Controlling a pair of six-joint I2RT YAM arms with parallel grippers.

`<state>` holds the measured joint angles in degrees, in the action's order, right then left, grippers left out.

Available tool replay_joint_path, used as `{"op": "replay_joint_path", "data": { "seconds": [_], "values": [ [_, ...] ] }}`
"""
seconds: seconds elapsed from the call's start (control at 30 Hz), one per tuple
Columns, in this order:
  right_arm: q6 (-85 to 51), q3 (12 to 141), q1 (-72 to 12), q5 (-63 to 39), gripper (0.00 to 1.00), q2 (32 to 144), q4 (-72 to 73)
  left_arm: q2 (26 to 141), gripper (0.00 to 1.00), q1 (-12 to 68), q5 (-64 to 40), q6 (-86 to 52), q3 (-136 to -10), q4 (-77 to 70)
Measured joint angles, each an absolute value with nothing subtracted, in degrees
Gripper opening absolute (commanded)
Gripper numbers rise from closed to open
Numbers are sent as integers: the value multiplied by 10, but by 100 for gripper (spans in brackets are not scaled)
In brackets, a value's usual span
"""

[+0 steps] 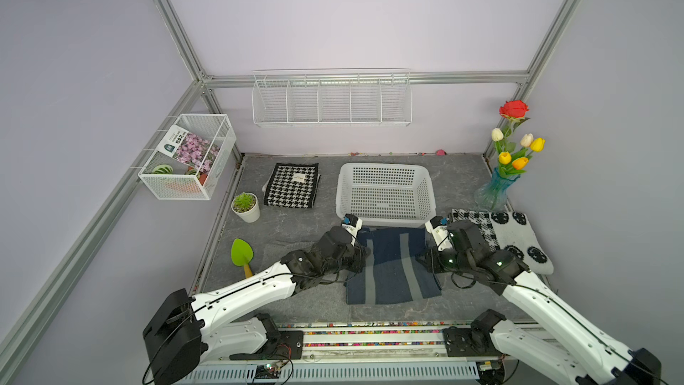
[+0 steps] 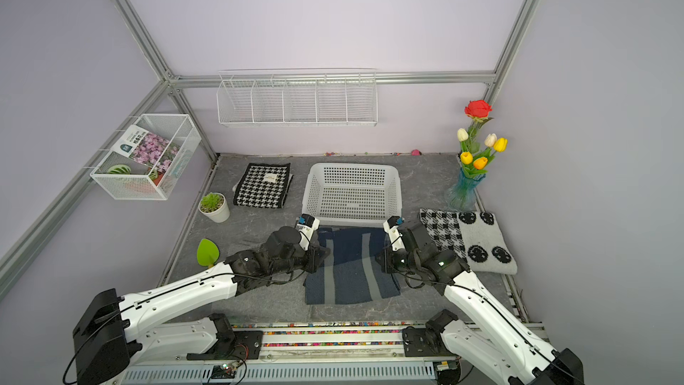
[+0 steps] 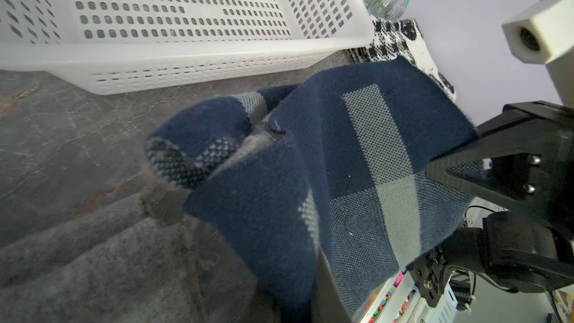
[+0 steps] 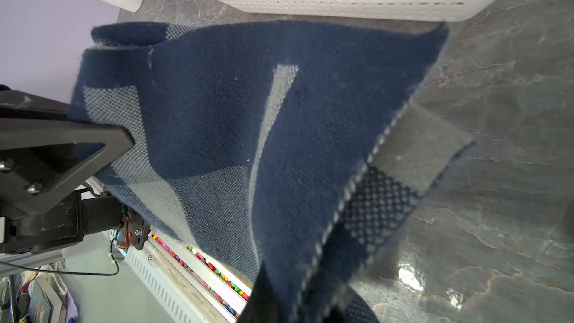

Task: Put the folded scarf in the basket
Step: Place the scarf in the basket.

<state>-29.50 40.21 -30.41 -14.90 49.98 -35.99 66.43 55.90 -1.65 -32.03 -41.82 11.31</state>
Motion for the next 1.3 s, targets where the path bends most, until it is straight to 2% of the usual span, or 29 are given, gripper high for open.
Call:
{"op": "replay_joint_path", "data": {
  "seconds": [0.3,0.5,1.0,1.3],
  "values": [
    [-281,508,-305,-141,0,518,-366,664,0,559,26,-305,-530,128],
    [-259,602,-296,-123,0,599,-364,703,0,525,43,-281,-617,134],
    [-220,802,-196,-130,0,893,-336,969,0,383,-15,-248,-843,142],
    [-193,852,-164,-133,0,1041,-340,1124,0,347,-39,-250,-906,140]
  ]
}}
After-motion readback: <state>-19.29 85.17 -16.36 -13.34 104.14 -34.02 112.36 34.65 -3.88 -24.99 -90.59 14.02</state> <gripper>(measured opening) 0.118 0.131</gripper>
